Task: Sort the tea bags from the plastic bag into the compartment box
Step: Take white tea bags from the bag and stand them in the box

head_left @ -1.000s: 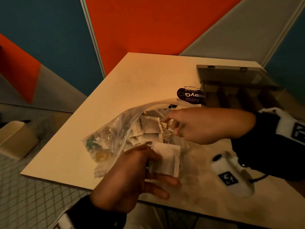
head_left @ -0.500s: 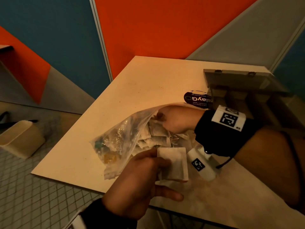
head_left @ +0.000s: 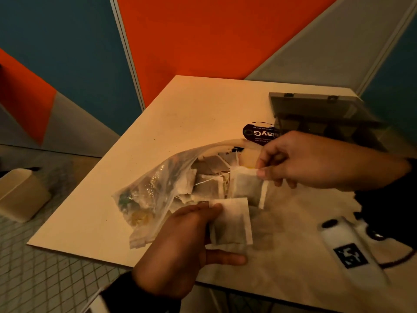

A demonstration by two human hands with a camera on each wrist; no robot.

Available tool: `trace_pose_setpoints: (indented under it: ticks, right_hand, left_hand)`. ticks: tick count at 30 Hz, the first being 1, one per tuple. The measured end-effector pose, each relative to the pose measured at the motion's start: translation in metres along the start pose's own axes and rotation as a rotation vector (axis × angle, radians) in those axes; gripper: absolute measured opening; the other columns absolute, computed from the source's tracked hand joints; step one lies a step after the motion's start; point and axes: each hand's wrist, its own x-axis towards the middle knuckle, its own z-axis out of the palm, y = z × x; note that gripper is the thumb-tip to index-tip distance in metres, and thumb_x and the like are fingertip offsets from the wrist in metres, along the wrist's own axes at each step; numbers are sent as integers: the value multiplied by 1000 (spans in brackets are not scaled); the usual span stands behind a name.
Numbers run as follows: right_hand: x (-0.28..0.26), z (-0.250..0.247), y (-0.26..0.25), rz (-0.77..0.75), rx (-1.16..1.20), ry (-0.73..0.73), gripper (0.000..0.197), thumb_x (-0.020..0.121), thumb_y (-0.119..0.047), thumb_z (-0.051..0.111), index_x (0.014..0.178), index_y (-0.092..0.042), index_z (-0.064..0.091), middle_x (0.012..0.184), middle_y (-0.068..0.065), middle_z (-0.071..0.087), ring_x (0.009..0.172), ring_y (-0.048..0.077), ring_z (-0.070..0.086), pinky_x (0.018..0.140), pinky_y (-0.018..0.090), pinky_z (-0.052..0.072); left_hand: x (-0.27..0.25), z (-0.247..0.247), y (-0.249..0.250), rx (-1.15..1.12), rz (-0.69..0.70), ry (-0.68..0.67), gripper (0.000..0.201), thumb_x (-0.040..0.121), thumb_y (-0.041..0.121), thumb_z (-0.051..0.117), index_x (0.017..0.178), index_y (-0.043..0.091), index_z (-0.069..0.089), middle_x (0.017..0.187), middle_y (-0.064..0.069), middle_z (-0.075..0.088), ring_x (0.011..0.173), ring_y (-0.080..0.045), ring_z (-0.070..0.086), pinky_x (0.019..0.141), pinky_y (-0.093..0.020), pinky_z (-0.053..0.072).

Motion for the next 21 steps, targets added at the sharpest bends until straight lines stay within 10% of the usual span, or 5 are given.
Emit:
trace_pose_setpoints:
  ticks: [9,21]
  right_hand:
    - [-50,-25,15,58,259,-149,6,86,-9,65,89,-7,69,61,6,68,53,15,61,49,28,46]
    - [-45,-2,25,184,248,-61,6,89,-6,65,92,-4,69,68,6,71,52,17,62,45,25,43]
  left_hand:
    - [-2,17,-6,47,86,-106,29,71,10,69,99,0,66,108,-24,68,96,-41,69,67,-46,60]
    - [-4,42,-10,32,-9,-212,27,93,25,55,115,10,63,109,-18,72,94,-38,71,74,-45,61]
